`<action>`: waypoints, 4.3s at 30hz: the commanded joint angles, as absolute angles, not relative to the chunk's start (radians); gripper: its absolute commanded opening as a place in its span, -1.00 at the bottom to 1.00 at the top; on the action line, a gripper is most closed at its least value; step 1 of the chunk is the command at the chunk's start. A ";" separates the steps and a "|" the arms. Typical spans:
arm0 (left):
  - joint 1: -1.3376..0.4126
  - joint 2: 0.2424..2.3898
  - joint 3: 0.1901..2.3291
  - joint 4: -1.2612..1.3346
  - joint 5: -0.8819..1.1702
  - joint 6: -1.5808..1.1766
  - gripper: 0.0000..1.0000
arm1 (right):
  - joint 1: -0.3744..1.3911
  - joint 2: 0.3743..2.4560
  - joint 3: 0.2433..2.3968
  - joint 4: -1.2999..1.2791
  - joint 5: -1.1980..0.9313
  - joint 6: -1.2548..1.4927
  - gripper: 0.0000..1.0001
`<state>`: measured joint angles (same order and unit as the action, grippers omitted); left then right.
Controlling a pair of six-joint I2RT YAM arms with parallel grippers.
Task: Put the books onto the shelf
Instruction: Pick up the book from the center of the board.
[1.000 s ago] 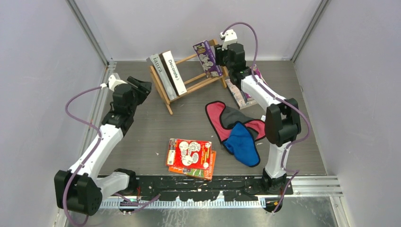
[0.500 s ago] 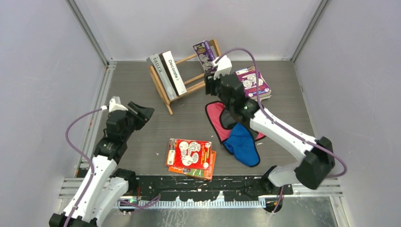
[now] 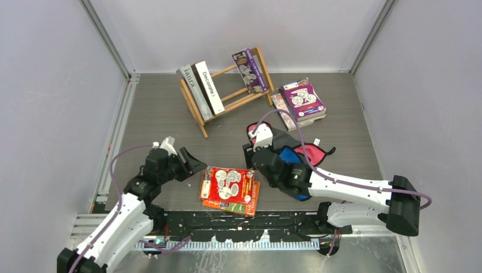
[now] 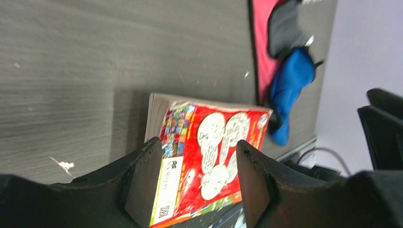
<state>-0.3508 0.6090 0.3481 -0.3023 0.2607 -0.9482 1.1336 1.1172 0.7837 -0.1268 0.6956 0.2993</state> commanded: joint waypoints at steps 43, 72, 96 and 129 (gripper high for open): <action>-0.434 0.878 0.291 0.126 0.580 -0.929 -0.56 | 1.276 1.548 0.656 0.182 0.717 0.704 0.11; -0.456 0.861 0.523 -0.141 0.138 -1.079 -1.00 | 1.321 1.241 0.750 -0.068 0.829 0.276 0.27; -0.501 0.938 0.673 -0.273 0.143 -1.079 -1.00 | 1.489 1.460 0.764 0.144 0.878 -0.135 0.35; -0.505 0.682 0.737 -0.439 -0.212 -1.103 -0.33 | 1.328 1.271 0.753 0.168 0.728 -0.102 -0.98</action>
<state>-0.5106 0.7418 0.6750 -0.3981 -0.0547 -1.1168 1.3544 1.3842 0.7425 0.1532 0.6968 -0.1635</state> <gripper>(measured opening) 0.322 0.261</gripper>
